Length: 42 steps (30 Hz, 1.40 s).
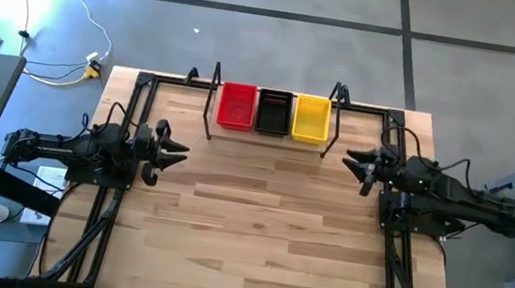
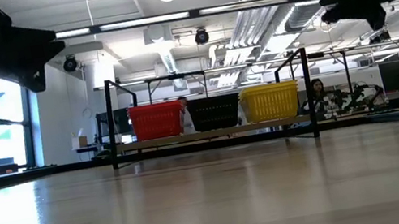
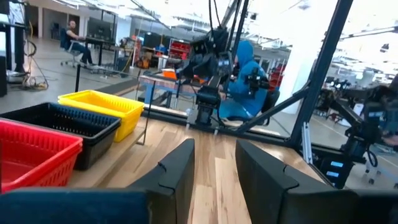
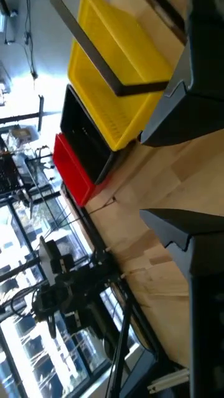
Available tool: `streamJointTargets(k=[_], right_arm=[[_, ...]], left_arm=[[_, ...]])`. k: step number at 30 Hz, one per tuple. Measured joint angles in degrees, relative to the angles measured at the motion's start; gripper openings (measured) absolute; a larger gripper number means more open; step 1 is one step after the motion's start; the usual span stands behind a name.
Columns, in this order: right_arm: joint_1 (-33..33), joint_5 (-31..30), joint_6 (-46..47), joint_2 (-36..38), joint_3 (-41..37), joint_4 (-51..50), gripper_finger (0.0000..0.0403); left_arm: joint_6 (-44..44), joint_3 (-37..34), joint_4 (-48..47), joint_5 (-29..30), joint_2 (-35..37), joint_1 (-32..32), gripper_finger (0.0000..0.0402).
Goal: Stack baskets on shelf by color
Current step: Return to Home Position
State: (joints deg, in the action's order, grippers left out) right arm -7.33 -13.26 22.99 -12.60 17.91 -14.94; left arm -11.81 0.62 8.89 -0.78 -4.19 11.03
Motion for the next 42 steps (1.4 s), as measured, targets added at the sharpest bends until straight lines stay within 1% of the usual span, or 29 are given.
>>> streamJointTargets(k=[3, 7, 10, 13, 17, 21, 27, 34, 42], right_arm=[[0.0, 1.2, -0.4, 0.3, -3.3, 4.5, 0.0158], [0.0, 1.5, -0.8, 0.3, -8.3, 10.7, 0.0158], [0.0, 1.5, -1.3, 0.4, -11.7, 16.2, 0.0158], [0.0, 1.9, -2.2, 0.4, -14.0, 19.5, 0.0158], [0.0, 2.4, -2.5, 0.4, -15.5, 19.6, 0.0158], [0.0, 2.7, -2.5, 0.4, -16.7, 19.8, 0.0158], [0.0, 2.9, -2.0, 0.3, -17.3, 19.8, 0.0158], [0.0, 2.6, -2.0, 0.1, -17.3, 17.6, 0.0158], [0.0, 2.7, -7.9, -0.4, -17.4, 17.6, 0.0158]], left_arm=[[-0.1, 0.0, 0.1, 0.0, 0.6, 0.0, 0.0098], [-3.2, 0.0, -0.1, 0.0, 0.5, 0.0, 0.0086], [-6.3, 0.0, -0.5, 0.0, 0.5, 0.0, 0.0083], [-7.4, 0.0, -0.7, 0.0, 0.5, 0.0, 0.0083], [-8.5, 0.1, -3.7, 0.0, 0.5, 0.1, 0.0083], [-12.8, 0.1, -8.1, 1.0, 0.5, 0.1, 0.0083], [-13.0, 0.1, -8.4, 1.2, 0.5, 0.1, 0.0081], [-8.1, 0.1, -8.4, 2.1, 0.4, 0.1, 0.008], [-4.0, 0.1, -8.3, 2.5, -2.2, 0.3, 0.0082]])
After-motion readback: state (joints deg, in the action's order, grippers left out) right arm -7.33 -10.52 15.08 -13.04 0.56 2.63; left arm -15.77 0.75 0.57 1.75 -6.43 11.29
